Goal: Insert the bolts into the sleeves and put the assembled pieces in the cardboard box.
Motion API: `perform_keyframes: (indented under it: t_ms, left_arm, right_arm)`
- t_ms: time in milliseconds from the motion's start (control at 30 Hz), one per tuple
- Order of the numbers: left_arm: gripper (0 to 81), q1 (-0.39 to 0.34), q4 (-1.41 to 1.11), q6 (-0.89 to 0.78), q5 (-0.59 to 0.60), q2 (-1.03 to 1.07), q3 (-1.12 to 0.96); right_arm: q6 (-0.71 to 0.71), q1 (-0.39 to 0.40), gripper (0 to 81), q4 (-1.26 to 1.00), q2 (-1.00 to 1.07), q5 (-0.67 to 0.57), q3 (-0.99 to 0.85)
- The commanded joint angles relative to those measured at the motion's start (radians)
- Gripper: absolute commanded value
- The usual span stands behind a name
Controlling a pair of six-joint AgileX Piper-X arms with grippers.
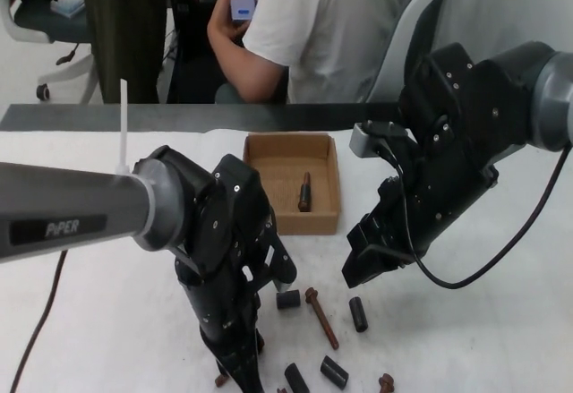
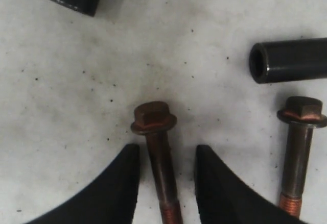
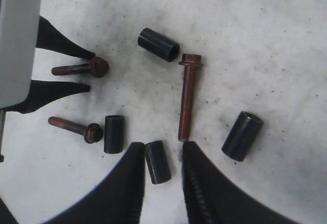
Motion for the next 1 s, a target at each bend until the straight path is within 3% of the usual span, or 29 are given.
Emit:
perform_keyframes:
  t_ms: [0, 500, 567, 733, 967]
  left_arm:
    - [34.8, 0.002, -0.024, -0.009, -0.003, -0.001, -0.006]
    - [34.4, 0.003, -0.075, -0.032, 0.001, 0.008, -0.006]
    - [30.2, 0.003, -0.069, -0.032, 0.001, 0.016, -0.006]
    - [0.5, 0.003, -0.024, 0.018, 0.001, 0.041, -0.003]
    - [0.0, 0.003, -0.013, 0.029, 0.001, 0.051, -0.003]
  right_arm:
    - [0.000, -0.003, 25.2, 0.002, -0.012, -0.020, 0.001]
    - [0.000, -0.003, 25.2, 0.002, -0.012, -0.020, 0.001]
    - [0.000, -0.003, 24.4, 0.007, -0.012, -0.019, 0.001]
    - [0.000, -0.003, 21.4, 0.007, -0.012, -0.036, 0.001]
    - [0.000, -0.003, 20.3, 0.007, -0.012, -0.038, 0.001]
